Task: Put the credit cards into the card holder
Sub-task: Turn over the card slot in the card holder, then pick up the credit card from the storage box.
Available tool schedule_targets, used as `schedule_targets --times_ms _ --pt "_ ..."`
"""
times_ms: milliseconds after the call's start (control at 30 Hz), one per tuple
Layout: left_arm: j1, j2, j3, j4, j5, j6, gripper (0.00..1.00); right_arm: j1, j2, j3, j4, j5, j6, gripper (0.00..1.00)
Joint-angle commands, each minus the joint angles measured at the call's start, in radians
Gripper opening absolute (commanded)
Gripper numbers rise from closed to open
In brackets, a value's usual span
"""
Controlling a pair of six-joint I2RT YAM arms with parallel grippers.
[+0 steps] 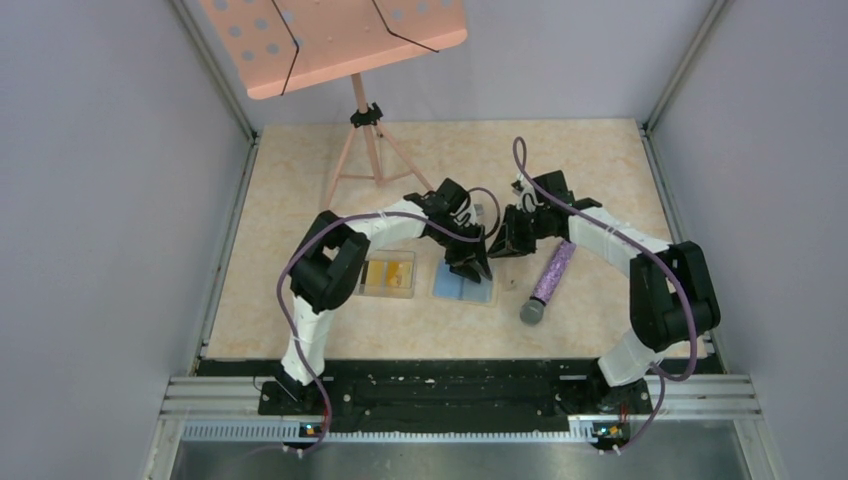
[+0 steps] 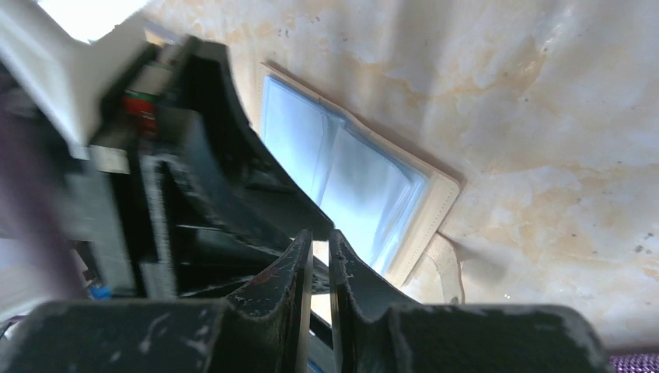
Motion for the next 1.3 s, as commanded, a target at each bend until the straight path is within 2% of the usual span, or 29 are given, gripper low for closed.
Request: schedule_targets --times_ms 0,300,600,733,833,967,1100,1267 --pt "-0.018 0.002 -0.012 0.101 0.067 -0.032 0.43 -0.015 -0.059 0.007 -0.004 0.011 -0.008 0.15" --pt "0.011 -0.154 -0.082 0.263 0.068 -0.053 0.43 -0.008 -0.034 0.037 -0.003 -0.026 -0.007 0.26" --pt "0.163 -0.333 -0.361 0.525 0.130 -0.199 0.44 0.089 0.075 0.130 0.019 -0.047 0.022 0.33" --pt "0.257 -0.430 -0.481 0.527 0.133 -0.198 0.44 0.162 0.149 0.216 0.021 -0.058 0.044 0.37" --pt "0.329 -0.504 -0.544 0.464 0.126 -0.154 0.44 0.211 0.204 0.279 0.024 -0.074 0.061 0.39" --pt "0.422 -0.564 -0.570 0.281 0.076 -0.004 0.43 0.267 0.266 0.341 0.033 -0.109 0.076 0.45" --pt "0.479 -0.572 -0.545 0.071 -0.031 0.152 0.43 0.302 0.318 0.383 0.032 -0.133 0.087 0.48" --pt "0.486 -0.550 -0.497 -0.123 -0.214 0.257 0.43 0.332 0.368 0.408 0.027 -0.148 0.092 0.48"
